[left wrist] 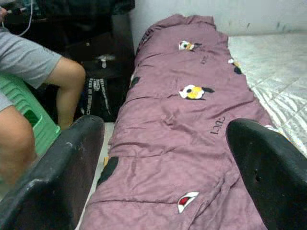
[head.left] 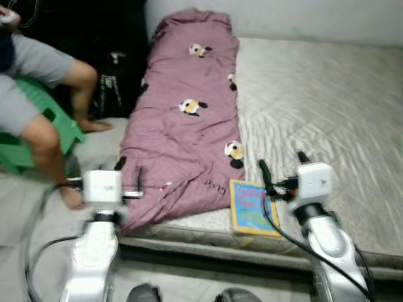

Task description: Clean up the room

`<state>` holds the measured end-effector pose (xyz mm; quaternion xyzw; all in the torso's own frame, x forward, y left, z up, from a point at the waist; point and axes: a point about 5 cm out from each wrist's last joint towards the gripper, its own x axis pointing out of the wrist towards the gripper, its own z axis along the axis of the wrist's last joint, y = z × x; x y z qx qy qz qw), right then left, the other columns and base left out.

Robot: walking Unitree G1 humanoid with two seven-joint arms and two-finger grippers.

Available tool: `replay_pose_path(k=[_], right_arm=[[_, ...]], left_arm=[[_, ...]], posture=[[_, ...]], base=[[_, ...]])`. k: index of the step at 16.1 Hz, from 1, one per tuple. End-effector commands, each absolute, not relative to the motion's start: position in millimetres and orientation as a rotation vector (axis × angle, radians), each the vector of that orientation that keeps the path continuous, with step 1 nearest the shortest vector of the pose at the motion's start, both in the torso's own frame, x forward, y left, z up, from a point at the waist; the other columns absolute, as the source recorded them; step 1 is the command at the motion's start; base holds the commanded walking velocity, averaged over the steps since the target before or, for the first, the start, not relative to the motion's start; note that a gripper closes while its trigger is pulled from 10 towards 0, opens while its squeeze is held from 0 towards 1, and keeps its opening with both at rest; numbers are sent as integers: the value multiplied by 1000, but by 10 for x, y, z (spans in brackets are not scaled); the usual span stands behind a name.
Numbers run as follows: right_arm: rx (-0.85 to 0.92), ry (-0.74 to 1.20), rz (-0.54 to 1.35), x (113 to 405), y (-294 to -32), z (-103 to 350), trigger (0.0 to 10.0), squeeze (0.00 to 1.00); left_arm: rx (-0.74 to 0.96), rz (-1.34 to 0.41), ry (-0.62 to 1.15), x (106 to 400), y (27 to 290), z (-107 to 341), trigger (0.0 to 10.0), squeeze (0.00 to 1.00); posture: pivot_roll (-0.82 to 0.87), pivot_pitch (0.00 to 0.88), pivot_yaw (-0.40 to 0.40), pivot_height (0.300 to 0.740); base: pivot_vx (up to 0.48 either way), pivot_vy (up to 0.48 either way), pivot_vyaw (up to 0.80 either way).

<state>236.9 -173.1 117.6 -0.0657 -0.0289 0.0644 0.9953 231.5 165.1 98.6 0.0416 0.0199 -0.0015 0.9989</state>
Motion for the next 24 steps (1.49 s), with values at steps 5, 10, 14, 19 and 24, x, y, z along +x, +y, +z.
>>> replay_pose_path(k=[5, 10, 14, 19, 24], right_arm=[[-126, -65, 142, 2388, -1695, 1199, 10000, 0], [-124, -62, 142, 2383, -1697, 1199, 10000, 0], [-120, -58, 148, 2384, -1696, 1196, 10000, 0], [-124, -58, 151, 2391, -1693, 1197, 10000, 0], [-127, -57, 154, 2397, -1688, 1193, 10000, 0]], left_arm=[[99, 13, 44, 2305, 1742, 984, 10000, 0], [99, 10, 43, 2304, 1733, 986, 10000, 0], [99, 9, 43, 2302, 1724, 986, 10000, 0], [100, 8, 41, 2303, 1716, 985, 10000, 0], [100, 5, 40, 2305, 1712, 984, 10000, 0]], posture=[[-71, 92, -21, 740], [-71, 93, -22, 740], [-69, 91, -25, 740], [-68, 90, -26, 740], [-69, 89, -25, 740]], base=[[0, -287, 0], [0, -286, 0], [0, -288, -145], [0, -286, -81], [0, -286, 0]])
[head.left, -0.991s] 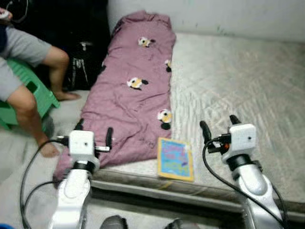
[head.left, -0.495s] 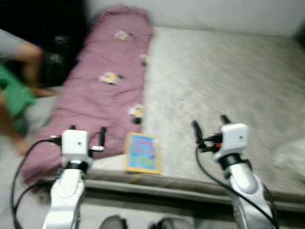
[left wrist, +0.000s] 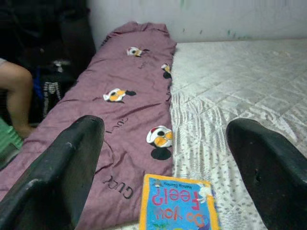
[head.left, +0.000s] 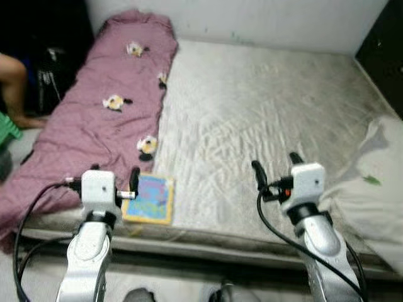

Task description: Clean up the room

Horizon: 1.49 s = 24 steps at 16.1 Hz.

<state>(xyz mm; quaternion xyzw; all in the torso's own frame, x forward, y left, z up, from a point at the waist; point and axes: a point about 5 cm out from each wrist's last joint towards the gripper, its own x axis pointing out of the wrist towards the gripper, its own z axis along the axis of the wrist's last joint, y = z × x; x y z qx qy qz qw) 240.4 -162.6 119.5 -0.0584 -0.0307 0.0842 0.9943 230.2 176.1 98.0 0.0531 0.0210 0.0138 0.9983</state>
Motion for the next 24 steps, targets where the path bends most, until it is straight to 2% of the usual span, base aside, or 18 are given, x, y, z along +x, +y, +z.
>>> replay_pose_path(k=[1, 18, 24], right_arm=[[-127, -58, 155, 2399, -1690, 1194, 10000, 0], [-142, -50, 165, 2380, -1685, 1175, 10000, 0], [-144, -50, 167, 2385, -1686, 1172, 10000, 0]], left_arm=[[100, 5, 40, 2306, 1709, 984, 10000, 0], [97, 3, 42, 2301, 1705, 984, 10000, 0], [69, 0, 30, 2306, 1701, 989, 10000, 0]], posture=[[-67, 86, -28, 740], [-65, 93, -29, 740], [-64, 90, -31, 740]], base=[[0, -285, 0], [0, -289, 0], [0, 0, 0]])
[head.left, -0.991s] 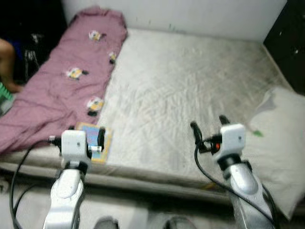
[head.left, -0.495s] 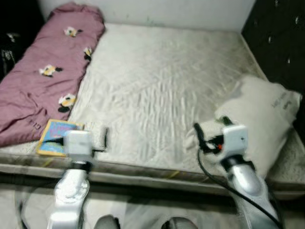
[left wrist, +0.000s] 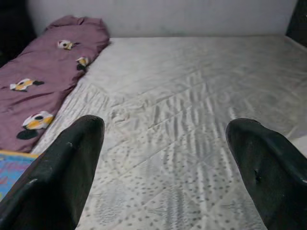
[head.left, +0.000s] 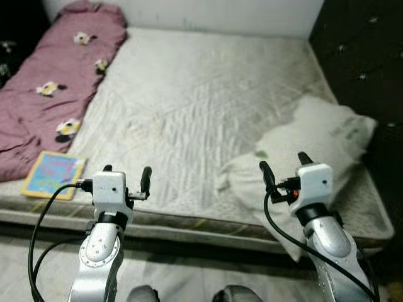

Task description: Clean up the room

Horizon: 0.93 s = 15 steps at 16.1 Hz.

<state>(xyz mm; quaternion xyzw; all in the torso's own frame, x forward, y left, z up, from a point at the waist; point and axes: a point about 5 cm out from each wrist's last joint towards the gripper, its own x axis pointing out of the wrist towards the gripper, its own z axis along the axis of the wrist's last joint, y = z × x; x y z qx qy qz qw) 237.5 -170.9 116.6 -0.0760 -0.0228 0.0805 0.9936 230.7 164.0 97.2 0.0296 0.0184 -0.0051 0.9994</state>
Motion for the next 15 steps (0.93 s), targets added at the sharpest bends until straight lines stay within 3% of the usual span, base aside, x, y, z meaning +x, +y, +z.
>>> replay_pose_path(k=[1, 6, 15], right_arm=[[-145, -50, 167, 2385, -1685, 1173, 10000, 0], [-146, -49, 167, 2385, -1686, 1170, 10000, 0], [-150, -46, 169, 2376, -1685, 1163, 10000, 0]], left_arm=[[76, -7, 28, 2305, 1694, 994, 10000, 0], [89, -7, 32, 2305, 1691, 990, 10000, 0], [83, -7, 40, 2303, 1688, 980, 10000, 0]], posture=[[-64, 90, -31, 740], [-65, 90, -30, 740], [-67, 93, -30, 740]], base=[[0, 0, 0], [0, 0, 0], [0, -355, 0]])
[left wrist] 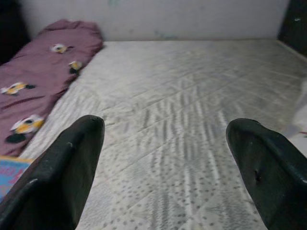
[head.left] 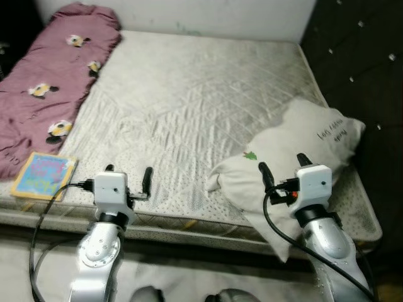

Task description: Clean up the room

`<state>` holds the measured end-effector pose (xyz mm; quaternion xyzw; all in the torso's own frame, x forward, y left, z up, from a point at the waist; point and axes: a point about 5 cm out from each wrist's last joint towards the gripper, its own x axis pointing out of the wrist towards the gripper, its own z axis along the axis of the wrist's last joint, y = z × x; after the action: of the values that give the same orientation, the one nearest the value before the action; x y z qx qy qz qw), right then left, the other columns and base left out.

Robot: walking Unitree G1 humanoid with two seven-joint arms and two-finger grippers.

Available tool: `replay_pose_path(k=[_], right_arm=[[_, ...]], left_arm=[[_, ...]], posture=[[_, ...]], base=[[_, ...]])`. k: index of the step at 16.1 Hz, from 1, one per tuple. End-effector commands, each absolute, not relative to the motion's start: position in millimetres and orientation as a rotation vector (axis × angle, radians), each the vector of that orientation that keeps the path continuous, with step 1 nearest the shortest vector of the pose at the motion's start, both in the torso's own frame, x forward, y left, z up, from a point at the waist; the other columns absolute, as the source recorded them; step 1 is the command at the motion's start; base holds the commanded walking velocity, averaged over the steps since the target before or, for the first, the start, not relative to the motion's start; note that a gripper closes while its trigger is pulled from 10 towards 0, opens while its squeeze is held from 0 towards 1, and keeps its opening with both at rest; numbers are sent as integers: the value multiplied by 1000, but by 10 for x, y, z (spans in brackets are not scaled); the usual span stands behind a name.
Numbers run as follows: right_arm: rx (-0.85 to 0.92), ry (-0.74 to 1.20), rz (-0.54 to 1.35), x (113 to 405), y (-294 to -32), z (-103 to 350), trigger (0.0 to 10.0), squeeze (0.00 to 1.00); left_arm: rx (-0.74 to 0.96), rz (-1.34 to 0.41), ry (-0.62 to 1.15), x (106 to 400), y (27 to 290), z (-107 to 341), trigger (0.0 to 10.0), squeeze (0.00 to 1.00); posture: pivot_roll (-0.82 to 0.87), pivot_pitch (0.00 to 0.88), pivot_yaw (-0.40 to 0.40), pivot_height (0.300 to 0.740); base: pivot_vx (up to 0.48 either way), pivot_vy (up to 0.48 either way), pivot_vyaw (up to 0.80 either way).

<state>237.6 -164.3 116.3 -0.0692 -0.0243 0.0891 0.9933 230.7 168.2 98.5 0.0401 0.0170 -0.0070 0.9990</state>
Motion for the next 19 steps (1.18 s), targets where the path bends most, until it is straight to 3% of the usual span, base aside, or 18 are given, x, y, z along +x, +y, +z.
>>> replay_pose_path(k=[1, 7, 16, 19], right_arm=[[-150, -46, 170, 2376, -1684, 1162, 10000, 0], [-153, -44, 172, 2372, -1679, 1158, 10000, 0], [-203, -38, 117, 2396, -1712, 1092, 10000, 0], [-202, -34, 106, 2423, -1756, 1069, 10000, 0]], left_arm=[[82, -7, 41, 2303, 1687, 979, 10000, 0], [80, -7, 42, 2301, 1685, 974, 10000, 0], [102, 35, 15, 2430, 1812, 1018, 10000, 0], [85, -3, 10, 2418, 1781, 985, 10000, 0]], posture=[[-67, 93, -31, 740], [-66, 94, -31, 740], [-73, 68, 12, 740], [-61, 20, 8, 740]], base=[[0, -375, 0], [0, -367, 0], [0, 0, 0], [0, 0, 0]])
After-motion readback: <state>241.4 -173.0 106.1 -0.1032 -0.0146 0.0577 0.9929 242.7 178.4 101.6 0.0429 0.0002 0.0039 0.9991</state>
